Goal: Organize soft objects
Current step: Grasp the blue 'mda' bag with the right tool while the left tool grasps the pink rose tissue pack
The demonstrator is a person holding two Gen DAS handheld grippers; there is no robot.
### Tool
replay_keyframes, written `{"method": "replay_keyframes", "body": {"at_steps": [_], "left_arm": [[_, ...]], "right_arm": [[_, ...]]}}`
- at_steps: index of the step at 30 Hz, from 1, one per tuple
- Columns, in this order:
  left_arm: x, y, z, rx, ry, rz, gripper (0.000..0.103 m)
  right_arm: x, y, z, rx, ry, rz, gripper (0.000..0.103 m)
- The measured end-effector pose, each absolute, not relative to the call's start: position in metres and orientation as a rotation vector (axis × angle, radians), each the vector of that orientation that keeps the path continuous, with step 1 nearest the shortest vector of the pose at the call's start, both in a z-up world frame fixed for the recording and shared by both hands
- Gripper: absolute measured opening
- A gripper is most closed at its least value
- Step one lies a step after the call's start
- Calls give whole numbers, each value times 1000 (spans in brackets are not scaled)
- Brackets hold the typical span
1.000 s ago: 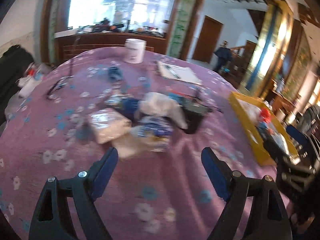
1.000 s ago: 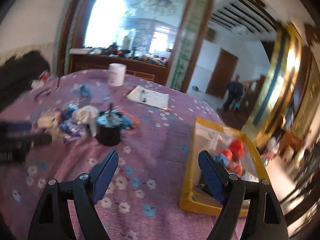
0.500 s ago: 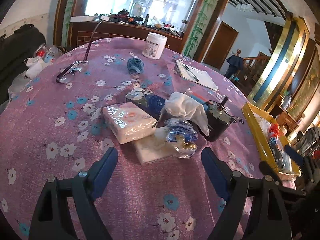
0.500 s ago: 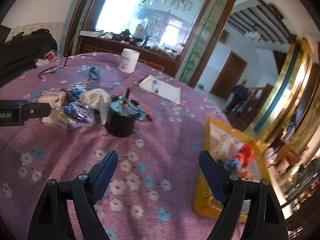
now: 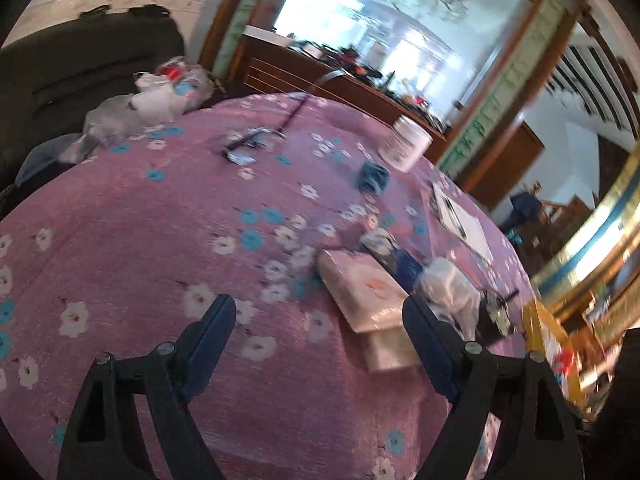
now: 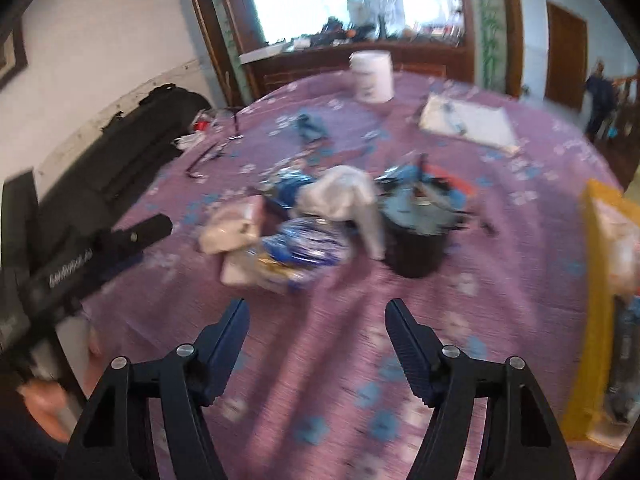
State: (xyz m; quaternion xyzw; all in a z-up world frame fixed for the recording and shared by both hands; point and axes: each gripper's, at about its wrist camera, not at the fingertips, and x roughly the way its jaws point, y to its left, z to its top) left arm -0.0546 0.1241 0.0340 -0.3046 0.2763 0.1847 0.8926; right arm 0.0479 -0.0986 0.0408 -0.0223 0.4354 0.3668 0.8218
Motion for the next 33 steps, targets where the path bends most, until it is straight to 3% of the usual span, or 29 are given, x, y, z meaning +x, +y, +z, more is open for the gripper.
{"method": "replay_keyframes", "body": {"at_steps": [11, 13, 15, 23, 33], "left_arm": [[-58, 131, 31, -655, 573, 394, 85], [-57, 131, 31, -658, 579, 389, 85], [-56, 131, 29, -666, 586, 379, 85], [-52, 130, 26, -671, 606, 363, 85], [-34, 110, 32, -568, 689, 307, 85]], "right_arm": [[102, -52, 11, 116, 1034, 676, 75], [104, -51, 6, 108, 1049, 656, 65], [95, -50, 8, 42, 1027, 660, 61], [32, -52, 10, -126, 1023, 1031, 59], [60, -106, 24, -20, 836, 855, 58]]}}
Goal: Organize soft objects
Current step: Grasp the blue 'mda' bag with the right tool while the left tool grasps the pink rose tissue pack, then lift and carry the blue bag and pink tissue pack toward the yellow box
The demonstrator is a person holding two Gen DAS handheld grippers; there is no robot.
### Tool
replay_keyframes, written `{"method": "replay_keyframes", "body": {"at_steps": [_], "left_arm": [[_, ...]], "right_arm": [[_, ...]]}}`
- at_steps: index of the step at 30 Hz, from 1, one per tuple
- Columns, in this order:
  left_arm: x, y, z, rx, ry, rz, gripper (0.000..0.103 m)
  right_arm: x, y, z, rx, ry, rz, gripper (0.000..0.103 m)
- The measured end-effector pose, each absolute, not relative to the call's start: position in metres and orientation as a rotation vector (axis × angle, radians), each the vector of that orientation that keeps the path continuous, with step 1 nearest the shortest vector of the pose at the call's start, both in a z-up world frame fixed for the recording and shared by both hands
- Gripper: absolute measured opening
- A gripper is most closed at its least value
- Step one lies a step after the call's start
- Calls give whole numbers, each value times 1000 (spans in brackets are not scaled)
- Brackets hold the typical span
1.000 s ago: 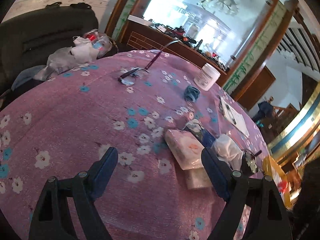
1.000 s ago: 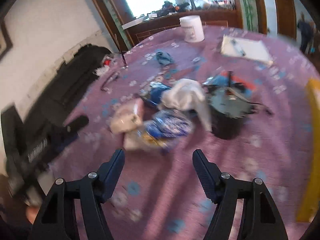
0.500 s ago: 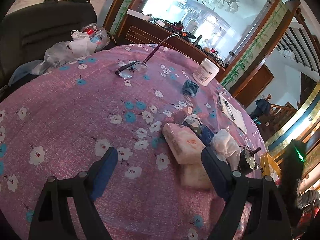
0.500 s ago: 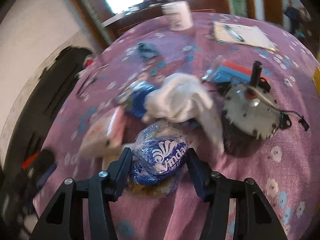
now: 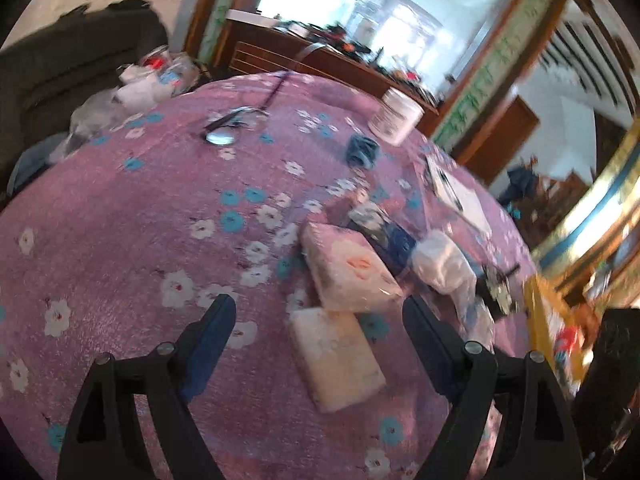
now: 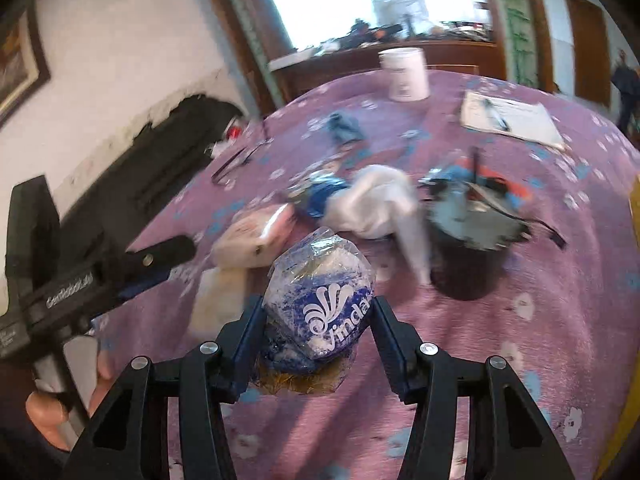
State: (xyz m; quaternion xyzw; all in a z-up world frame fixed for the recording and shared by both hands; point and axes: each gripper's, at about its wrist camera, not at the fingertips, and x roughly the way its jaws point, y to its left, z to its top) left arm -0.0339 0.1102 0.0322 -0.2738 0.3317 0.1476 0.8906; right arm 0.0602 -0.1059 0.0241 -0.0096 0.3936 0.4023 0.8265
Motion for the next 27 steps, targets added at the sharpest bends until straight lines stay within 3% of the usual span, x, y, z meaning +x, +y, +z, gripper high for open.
{"method": "replay_keyframes", "body": {"at_steps": [6, 12, 14, 15, 19, 27], "left_arm": [[8, 95, 54, -447, 822, 307, 89], [60, 99, 32, -440, 980, 335, 89], [67, 102, 24, -440, 1001, 356, 73], [70, 103, 18, -434, 1017, 357, 57], [67, 103, 10, -421, 994, 356, 51], [23, 64, 49, -394, 783, 273, 50]], "right_arm": [[59, -125, 41, 34, 755, 850, 58], [64, -138, 43, 110, 762, 848, 58], [66, -139, 44, 115, 757, 849, 58], [66, -139, 45, 117, 755, 853, 58], [64, -140, 47, 124, 748, 865, 58], [62, -148, 51, 127, 707, 803, 58]]}}
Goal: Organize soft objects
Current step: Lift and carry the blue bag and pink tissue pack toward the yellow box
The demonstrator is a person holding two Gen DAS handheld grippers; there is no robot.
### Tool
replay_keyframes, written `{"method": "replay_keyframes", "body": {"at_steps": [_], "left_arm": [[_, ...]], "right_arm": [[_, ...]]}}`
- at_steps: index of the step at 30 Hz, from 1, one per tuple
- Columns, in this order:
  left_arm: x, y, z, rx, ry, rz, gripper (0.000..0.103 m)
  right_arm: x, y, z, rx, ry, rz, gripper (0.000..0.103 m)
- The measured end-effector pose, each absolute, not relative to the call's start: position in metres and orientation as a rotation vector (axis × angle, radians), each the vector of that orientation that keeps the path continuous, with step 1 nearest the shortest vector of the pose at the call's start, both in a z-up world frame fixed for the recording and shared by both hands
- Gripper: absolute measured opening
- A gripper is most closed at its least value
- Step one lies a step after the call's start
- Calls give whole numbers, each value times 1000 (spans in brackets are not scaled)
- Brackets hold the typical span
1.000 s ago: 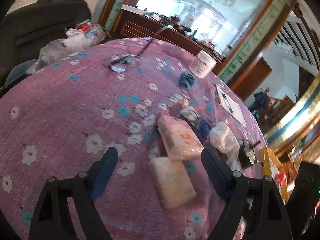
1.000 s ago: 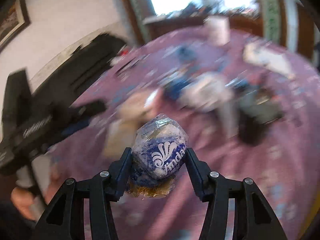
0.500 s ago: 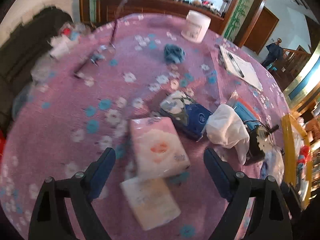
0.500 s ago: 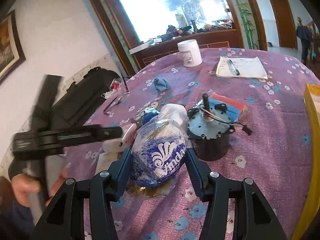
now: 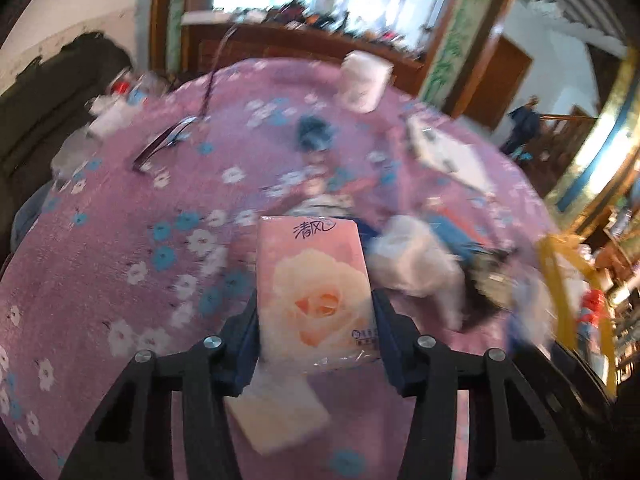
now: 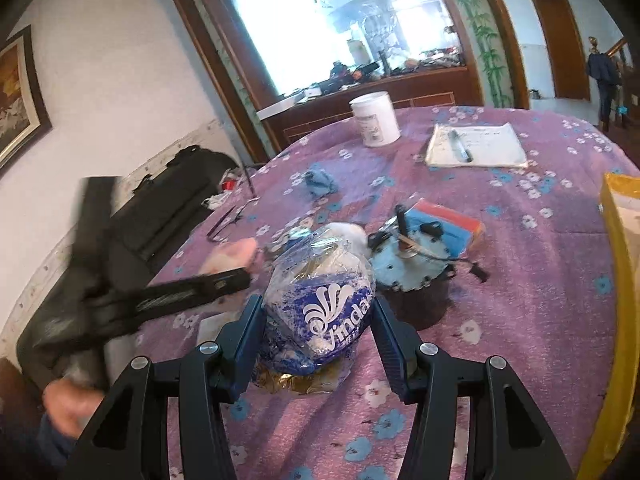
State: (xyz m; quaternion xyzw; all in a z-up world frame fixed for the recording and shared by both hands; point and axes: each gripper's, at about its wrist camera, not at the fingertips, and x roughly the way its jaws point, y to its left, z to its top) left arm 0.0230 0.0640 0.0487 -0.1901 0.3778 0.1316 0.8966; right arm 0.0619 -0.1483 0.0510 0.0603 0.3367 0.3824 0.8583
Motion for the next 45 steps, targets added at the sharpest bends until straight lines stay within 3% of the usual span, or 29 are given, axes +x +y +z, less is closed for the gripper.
{"method": "replay_keyframes", "body": {"at_steps": [9, 45], "left_arm": [[9, 7, 58, -237, 593, 198, 50], [-7, -19, 68, -38, 465, 265, 51]], "right_arm": [[69, -169, 59, 175, 656, 703, 58], [43, -182, 70, 131, 623, 617, 58]]}}
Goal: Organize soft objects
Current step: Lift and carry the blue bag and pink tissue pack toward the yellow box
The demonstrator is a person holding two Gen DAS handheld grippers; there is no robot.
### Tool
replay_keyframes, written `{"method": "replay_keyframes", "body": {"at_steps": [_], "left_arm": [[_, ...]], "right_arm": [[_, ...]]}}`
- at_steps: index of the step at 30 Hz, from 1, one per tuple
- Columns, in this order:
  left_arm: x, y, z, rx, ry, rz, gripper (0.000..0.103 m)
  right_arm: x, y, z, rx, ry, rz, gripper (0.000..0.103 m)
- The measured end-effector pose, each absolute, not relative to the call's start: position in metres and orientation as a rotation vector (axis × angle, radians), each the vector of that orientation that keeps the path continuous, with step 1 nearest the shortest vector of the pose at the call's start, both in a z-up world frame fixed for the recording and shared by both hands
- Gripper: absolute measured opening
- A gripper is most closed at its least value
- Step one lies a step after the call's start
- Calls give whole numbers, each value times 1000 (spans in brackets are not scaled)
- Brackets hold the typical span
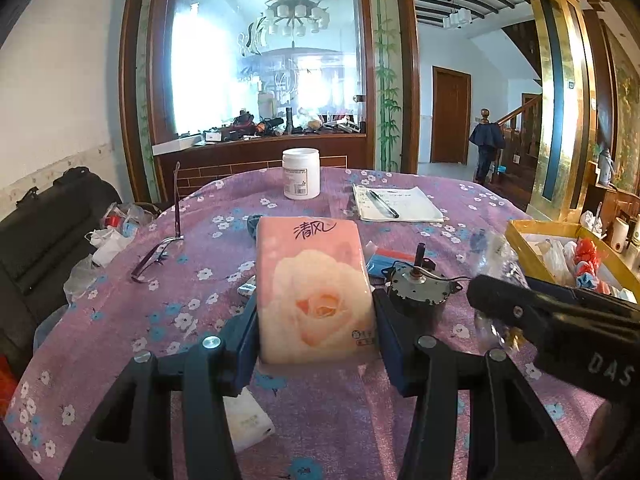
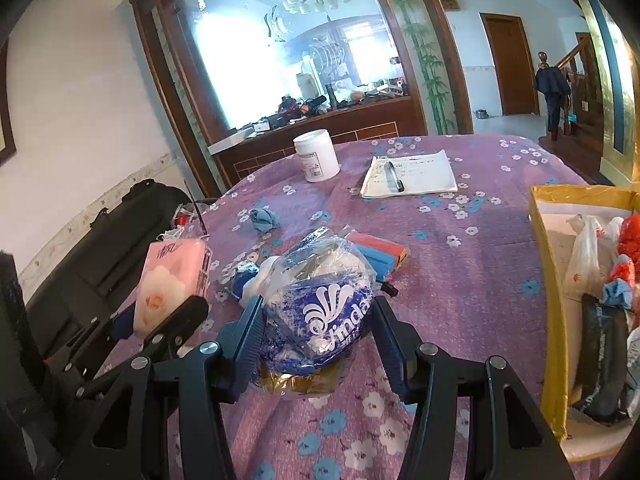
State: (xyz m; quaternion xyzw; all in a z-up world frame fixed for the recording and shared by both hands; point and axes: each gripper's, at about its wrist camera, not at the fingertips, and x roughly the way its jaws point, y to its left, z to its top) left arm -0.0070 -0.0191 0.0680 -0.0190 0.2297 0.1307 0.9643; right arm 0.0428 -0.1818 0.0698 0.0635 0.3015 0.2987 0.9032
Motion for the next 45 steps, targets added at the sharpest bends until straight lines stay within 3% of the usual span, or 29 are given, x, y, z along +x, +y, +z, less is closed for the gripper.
{"method": "replay_keyframes", "body": {"at_steps": [45], "left_arm": [[-26, -75, 90, 73, 379, 182, 51]], "right_arm": [[-5, -242, 93, -85, 465, 314, 58]]}}
